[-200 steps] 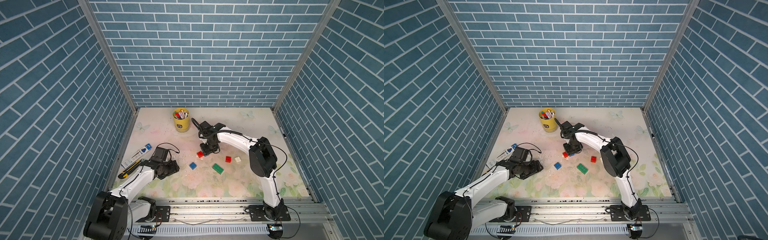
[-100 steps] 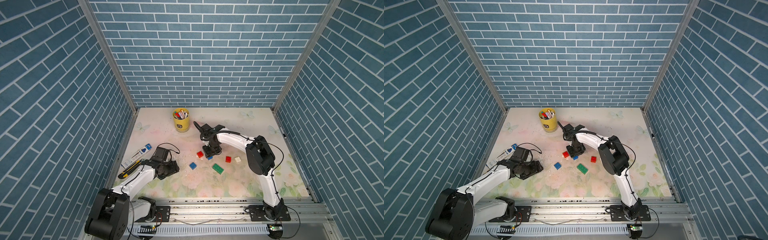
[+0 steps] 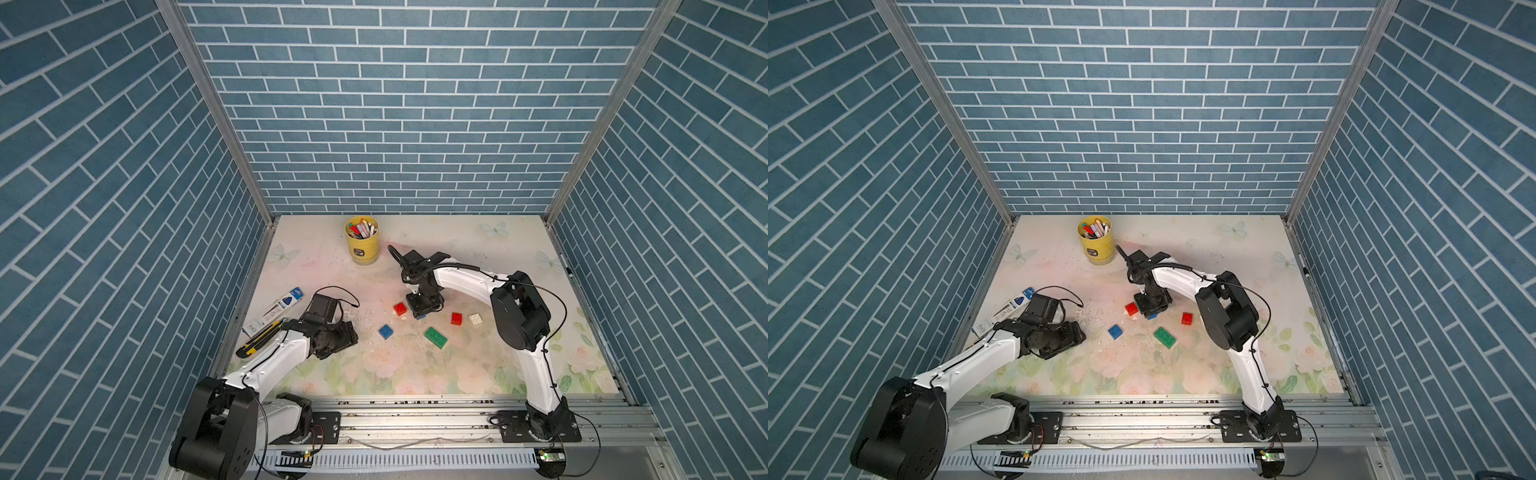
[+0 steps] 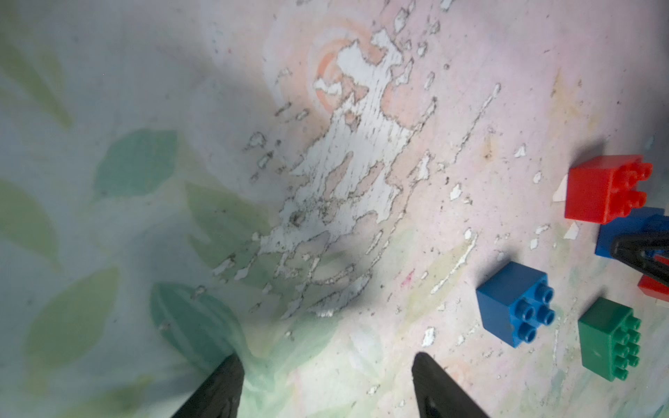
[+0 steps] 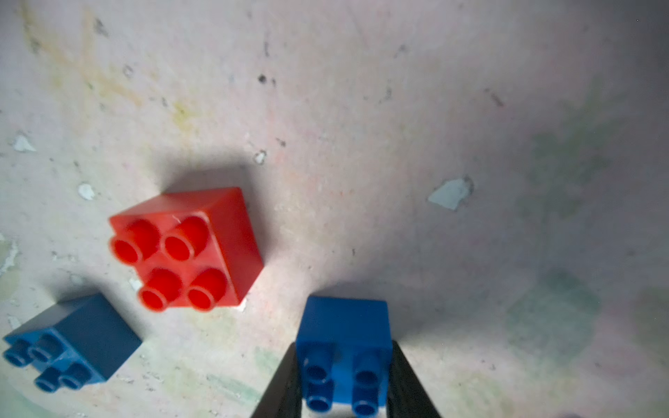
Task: Assemble the letter y with lego
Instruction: Place the lego brick at the center of the board, then pick up the lego brick from the center of the board, then assemble the lego brick with the lego brick.
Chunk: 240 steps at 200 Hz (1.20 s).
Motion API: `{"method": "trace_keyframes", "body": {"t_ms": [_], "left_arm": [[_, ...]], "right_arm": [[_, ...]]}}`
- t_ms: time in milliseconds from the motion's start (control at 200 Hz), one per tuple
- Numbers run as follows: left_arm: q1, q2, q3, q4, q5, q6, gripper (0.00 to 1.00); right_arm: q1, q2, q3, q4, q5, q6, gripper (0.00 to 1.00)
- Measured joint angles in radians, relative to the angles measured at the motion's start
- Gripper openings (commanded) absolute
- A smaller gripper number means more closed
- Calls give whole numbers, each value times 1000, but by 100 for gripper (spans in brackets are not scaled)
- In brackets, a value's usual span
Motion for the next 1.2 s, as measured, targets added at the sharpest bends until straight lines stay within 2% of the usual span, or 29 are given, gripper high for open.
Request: {"method": "trace_keyframes", "body": {"t_ms": [260, 570, 875, 1200], "left_arm": [[0, -4, 0, 0, 1, 0, 76], [-8, -18, -23, 43, 55, 0, 76], [-27, -38, -42, 113, 157, 0, 77], [-55, -32, -42, 121, 173, 3, 77]], "right_arm": [[5, -21, 5, -10, -3, -10, 28], [40, -18, 119, -58, -27, -29, 27], [58, 71, 237, -105, -47, -31, 27], [63, 109, 266, -155, -57, -45, 27]]}}
